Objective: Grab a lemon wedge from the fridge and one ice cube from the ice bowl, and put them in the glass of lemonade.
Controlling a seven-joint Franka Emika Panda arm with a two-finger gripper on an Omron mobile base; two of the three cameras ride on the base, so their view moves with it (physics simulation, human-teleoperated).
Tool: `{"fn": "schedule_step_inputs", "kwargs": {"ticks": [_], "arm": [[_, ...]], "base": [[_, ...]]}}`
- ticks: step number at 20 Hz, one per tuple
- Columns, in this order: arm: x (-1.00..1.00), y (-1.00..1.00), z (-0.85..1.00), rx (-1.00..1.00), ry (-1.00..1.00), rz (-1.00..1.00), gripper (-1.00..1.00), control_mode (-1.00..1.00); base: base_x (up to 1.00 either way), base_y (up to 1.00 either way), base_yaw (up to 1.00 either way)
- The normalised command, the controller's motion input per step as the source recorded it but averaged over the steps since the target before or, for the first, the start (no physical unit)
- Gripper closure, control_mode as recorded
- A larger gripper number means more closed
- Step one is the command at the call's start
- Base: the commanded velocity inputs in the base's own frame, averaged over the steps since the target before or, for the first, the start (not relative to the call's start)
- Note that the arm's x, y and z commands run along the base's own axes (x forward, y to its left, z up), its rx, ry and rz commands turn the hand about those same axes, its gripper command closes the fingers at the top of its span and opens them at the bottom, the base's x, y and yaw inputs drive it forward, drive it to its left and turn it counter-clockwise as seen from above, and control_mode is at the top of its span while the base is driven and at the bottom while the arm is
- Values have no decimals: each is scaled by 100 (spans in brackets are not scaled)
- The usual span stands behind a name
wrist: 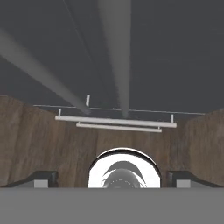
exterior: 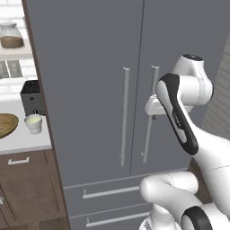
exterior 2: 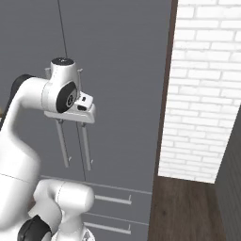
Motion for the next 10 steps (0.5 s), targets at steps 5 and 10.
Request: {"fn": "schedule_step_inputs", "kwargs": {"ticks": [5,10], "arm": [[0,12,0,0,0,-3,-100,100],[0,0,0,0,0,0,-100,100]], "base": [[0,7,-3],[-49,8,-19]]}}
